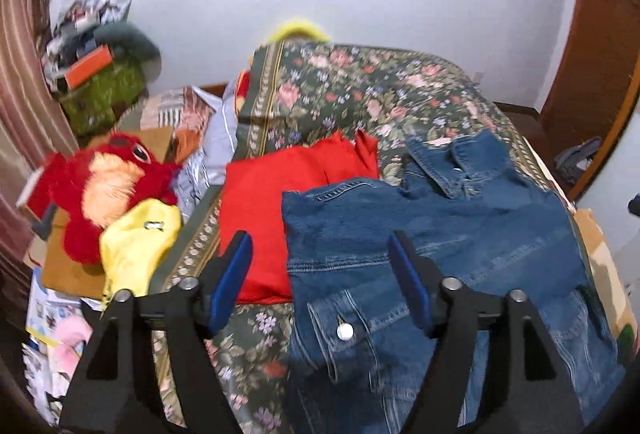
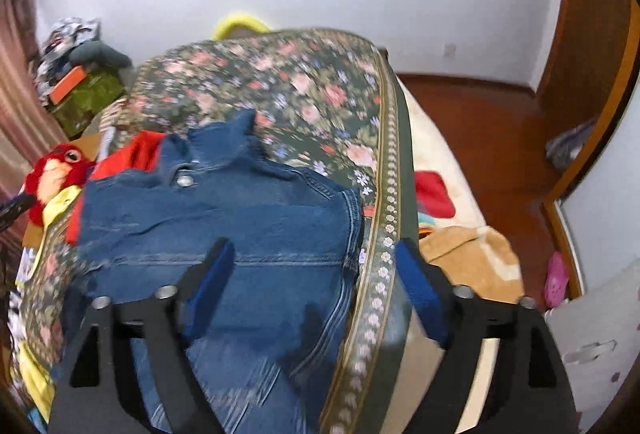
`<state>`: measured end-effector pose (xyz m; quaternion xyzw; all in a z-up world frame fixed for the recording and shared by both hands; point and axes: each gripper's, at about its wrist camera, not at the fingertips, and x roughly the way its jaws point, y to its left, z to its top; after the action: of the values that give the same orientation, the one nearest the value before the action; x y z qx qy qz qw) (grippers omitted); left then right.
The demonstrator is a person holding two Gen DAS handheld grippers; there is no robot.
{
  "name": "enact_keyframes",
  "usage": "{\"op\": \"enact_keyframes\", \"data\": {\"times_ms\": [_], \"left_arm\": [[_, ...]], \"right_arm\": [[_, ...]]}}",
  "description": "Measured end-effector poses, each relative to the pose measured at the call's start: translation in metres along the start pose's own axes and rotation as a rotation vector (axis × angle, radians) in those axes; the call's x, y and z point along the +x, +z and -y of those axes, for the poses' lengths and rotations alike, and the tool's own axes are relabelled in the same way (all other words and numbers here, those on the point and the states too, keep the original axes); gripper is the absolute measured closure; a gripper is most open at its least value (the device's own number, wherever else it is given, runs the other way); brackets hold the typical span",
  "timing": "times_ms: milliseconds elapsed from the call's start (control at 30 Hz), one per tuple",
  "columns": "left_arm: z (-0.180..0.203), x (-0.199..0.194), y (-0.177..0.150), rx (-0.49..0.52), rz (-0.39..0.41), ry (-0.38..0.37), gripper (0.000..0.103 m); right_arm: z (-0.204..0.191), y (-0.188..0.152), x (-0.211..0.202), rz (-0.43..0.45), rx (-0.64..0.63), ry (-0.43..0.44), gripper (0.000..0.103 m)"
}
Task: Fold large clothes
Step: 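Release the jacket with both grippers and lift the left gripper away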
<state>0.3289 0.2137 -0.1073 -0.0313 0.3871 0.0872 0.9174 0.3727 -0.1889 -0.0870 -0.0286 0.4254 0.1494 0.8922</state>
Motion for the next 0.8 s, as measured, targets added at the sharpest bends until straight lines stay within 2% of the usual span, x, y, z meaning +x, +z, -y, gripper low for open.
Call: {"op": "enact_keyframes", "data": {"times_ms": [67,133,267,400,533,800], "left_arm": [[0.005,-0.020,-0.009,0.013,0.023,-0.002,0.007],[0.009,-0.036,-0.020,0.029,0.044,-0.004,0.002],[0.015,-0.059,-0.054,0.081,0.027,-0.002,0.002],[0.009,-0.062,-0.093,0.036,-0.048,-0.024,0.002],[-0.006,-0.057,-0.135,-0.048,-0.138,-0.056,0.002],[-0.038,-0.036,-0.215,-0.337,-0.332,-0.169,0.002]], "right_arm": [[-0.008,-0.006,-0.020,0.029,-0.016,0.005,0.011],[-0.014,-0.013,-0.035,0.039,-0.029,0.018,0.002],[-0.026,-0.036,-0.054,0.037,-0.052,0.052,0.000],[-0.034,-0.064,-0.058,-0.006,-0.064,0.076,0.000],[-0.039,-0.096,-0.056,-0.065,-0.044,0.106,0.000],[-0.034,-0.152,-0.041,-0.196,0.087,0.181,0.000]]}}
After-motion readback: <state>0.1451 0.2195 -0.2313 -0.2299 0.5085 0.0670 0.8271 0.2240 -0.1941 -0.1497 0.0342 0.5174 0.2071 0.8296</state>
